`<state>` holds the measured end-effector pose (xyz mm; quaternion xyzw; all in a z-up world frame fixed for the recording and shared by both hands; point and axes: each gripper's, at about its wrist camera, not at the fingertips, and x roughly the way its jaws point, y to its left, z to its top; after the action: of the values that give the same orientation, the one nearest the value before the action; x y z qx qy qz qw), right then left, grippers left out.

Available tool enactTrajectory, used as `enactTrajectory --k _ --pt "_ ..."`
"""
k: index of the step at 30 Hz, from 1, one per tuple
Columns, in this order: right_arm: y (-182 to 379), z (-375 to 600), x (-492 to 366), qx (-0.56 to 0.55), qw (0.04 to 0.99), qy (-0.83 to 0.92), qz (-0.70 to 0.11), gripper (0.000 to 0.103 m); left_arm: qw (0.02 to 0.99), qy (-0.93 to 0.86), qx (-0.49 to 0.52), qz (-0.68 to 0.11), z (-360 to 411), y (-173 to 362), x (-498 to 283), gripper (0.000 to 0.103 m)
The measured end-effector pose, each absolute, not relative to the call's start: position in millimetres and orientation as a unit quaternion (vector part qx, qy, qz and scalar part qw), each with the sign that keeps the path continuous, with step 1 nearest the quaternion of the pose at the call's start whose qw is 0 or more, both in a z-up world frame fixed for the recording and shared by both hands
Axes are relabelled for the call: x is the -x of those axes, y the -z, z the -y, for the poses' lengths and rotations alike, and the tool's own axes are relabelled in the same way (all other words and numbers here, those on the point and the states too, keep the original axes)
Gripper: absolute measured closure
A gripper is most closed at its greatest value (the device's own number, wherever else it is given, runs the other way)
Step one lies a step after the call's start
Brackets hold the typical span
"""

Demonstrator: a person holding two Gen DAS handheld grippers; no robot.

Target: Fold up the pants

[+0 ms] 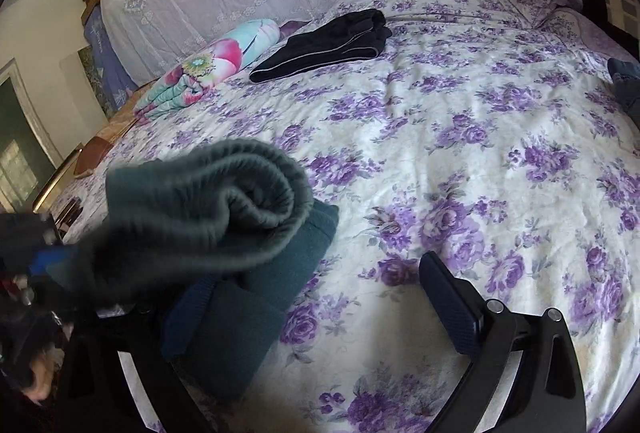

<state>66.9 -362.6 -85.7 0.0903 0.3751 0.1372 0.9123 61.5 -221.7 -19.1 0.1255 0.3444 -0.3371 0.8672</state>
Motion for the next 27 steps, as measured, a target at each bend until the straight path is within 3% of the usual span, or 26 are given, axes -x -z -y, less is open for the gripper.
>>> enactTrajectory --k 4,9,14,17,22,25,27 --pt "85 352 -59 -0.053 0.918 -0.114 -0.377 0.004 0.853 0.357 -0.086 -0.371 209 24 -64 0.095" --pt "75 368 -38 -0.043 0.923 -0.087 -0.372 0.004 0.835 0.373 -0.081 -0.397 204 38 -61 0.087" --pt "42 395 -20 -0.091 0.946 -0.025 -0.31 0.004 0.836 0.376 -0.087 -0.39 202 49 -48 0.062" --pt "34 388 -28 -0.149 0.939 -0.099 -0.294 0.004 0.833 0.372 -0.087 -0.4 206 57 -49 0.059" --pt "72 353 -69 -0.02 0.933 -0.018 -0.36 0.004 0.84 0.363 -0.106 -0.388 206 61 -42 0.058" --pt "84 385 -67 -0.102 0.924 -0.048 -0.366 0.003 0.846 0.356 -0.082 -0.389 185 55 -42 0.057" --pt "82 395 -61 -0.116 0.926 -0.04 -0.358 0.004 0.86 0.337 -0.061 -0.379 166 45 -43 0.038"
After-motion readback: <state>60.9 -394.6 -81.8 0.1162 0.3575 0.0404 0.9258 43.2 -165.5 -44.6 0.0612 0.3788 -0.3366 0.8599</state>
